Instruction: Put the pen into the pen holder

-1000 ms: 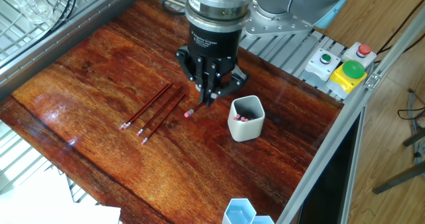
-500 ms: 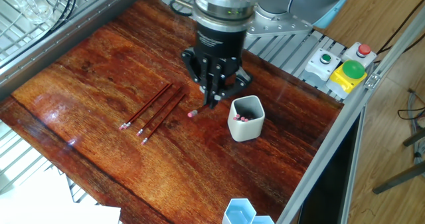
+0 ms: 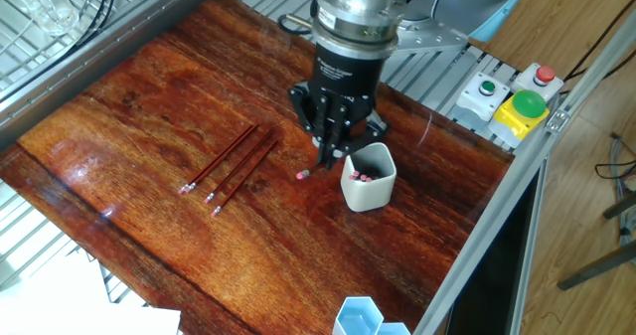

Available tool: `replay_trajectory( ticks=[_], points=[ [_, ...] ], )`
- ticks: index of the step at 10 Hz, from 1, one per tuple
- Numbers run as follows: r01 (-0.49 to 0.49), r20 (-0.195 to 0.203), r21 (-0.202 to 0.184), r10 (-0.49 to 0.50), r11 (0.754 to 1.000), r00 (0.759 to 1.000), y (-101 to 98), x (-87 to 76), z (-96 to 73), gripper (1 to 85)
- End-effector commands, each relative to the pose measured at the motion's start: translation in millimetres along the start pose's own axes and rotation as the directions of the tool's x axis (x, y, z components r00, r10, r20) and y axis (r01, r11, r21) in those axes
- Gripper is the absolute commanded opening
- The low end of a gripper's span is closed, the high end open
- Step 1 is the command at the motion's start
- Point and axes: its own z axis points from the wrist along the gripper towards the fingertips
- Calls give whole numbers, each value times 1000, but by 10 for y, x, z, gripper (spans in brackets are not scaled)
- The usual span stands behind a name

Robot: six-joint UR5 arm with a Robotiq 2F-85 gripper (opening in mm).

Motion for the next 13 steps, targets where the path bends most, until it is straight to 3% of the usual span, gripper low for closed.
replay_trajectory(
  ticks=[1, 3, 5, 7, 8, 9, 10, 12, 13],
  points=[
    [-12, -62, -25, 11, 1000, 998, 53, 244, 43, 10],
    [-20, -65, -17, 19, 1000, 998, 34, 253, 43, 10],
    [-38, -118, 13, 39, 999, 992, -38, 392, 30, 10],
    [-43, 16, -57, 44, 997, 999, 205, 413, -141, 10],
    [-30, 65, -76, 35, 997, 997, 264, 464, -100, 10],
    [-23, 88, -73, 29, 997, 996, 286, 495, -42, 10],
    [-12, 87, -43, 16, 999, 996, 239, 547, 3, 10],
    [2, 80, -25, 0, 1000, 997, 179, 607, 54, 10],
    [17, 99, -32, -13, 999, 995, 152, 570, 86, 10]
  ],
)
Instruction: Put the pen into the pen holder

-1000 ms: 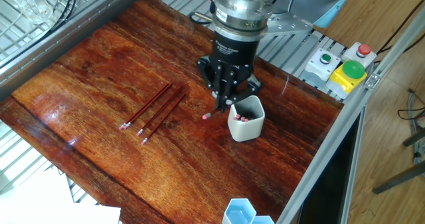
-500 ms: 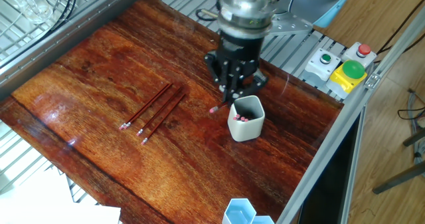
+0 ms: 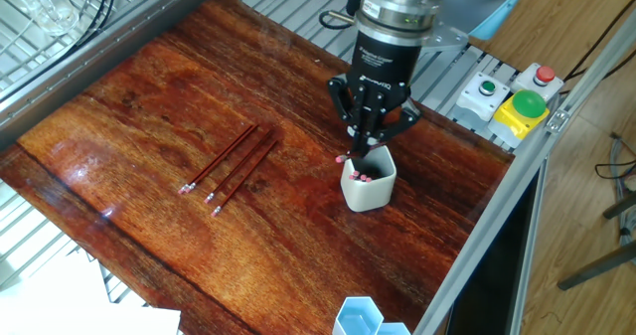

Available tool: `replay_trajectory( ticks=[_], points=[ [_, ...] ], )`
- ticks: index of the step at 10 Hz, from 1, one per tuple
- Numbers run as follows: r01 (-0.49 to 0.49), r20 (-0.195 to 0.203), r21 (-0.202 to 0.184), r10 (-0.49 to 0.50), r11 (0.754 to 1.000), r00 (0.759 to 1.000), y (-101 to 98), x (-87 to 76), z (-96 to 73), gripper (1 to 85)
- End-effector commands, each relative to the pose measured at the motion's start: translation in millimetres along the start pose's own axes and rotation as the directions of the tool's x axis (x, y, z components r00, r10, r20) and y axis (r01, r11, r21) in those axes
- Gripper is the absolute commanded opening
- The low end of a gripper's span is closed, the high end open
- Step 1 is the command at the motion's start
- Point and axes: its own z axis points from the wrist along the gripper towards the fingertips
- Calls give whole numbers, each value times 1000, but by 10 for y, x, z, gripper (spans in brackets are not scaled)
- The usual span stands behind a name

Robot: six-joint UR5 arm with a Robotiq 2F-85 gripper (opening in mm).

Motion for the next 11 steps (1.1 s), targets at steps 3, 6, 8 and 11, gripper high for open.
replay_trajectory(
  ticks=[3, 6, 8, 11],
  points=[
    [22, 65, -19, -21, 1000, 998, -20, -38, 73, 10],
    [35, 100, -25, -33, 999, 994, -40, -28, 175, 10],
    [35, 103, -16, -33, 999, 994, -69, 33, 221, 10],
    [30, 127, -11, -28, 999, 991, -87, 89, 348, 10]
  ],
)
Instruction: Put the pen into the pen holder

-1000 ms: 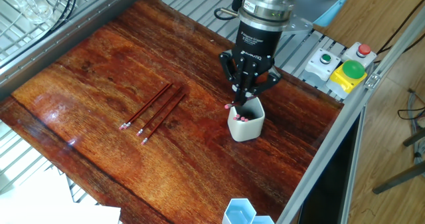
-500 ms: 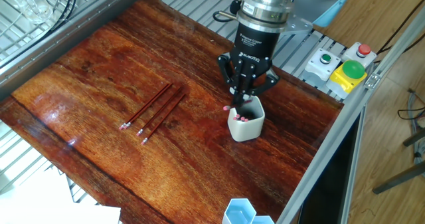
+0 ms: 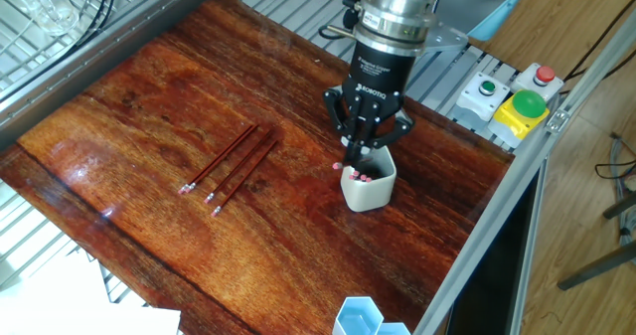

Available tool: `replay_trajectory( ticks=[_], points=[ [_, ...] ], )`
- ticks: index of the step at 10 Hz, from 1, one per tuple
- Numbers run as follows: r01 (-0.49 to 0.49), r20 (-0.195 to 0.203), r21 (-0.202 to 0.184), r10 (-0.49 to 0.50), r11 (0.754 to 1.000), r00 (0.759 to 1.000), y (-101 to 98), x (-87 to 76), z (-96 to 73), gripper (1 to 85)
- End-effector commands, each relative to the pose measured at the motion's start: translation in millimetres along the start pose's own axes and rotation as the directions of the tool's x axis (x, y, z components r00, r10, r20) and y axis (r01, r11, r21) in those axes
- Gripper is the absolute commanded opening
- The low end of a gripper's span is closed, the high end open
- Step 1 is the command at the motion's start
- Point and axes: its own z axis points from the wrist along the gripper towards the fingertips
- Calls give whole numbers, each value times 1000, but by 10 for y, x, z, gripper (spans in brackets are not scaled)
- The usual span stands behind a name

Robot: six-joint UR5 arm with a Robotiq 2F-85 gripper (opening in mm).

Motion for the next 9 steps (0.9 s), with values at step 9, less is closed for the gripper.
replay_trajectory(
  ticks=[9],
  points=[
    [-19, 41, -18, 19, 1000, 999, -66, 261, 201, 10]
  ],
)
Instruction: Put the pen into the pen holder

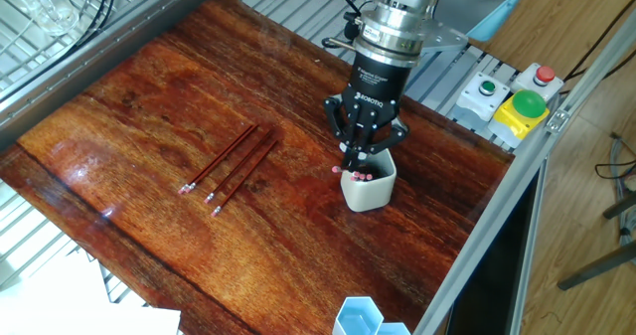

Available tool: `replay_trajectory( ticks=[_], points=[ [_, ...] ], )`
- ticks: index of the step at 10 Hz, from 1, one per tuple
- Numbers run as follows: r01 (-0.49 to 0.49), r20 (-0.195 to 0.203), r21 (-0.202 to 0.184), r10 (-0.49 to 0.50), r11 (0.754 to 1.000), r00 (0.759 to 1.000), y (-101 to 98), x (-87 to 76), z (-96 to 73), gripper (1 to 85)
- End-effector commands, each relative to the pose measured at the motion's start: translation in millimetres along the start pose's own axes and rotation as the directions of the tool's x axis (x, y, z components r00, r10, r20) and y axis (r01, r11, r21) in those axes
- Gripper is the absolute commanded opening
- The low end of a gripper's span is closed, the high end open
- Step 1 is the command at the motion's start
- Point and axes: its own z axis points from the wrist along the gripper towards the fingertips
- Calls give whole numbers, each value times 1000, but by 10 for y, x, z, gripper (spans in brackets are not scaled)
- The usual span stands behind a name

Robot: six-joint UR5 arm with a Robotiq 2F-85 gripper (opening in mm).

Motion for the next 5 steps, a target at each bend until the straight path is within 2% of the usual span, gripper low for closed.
replay_trajectory(
  ticks=[1, 2, 3, 4, 5],
  points=[
    [-34, -24, -22, 33, 999, 999, 32, 106, 16, 10],
    [-44, -32, -15, 44, 999, 999, 14, 135, 43, 43],
    [-21, -39, -34, 20, 999, 999, 55, 165, 69, 193],
    [9, -67, -42, -12, 999, 998, 69, 242, 72, 367],
    [11, -86, -57, -16, 998, 996, 105, 292, 66, 457]
  ],
)
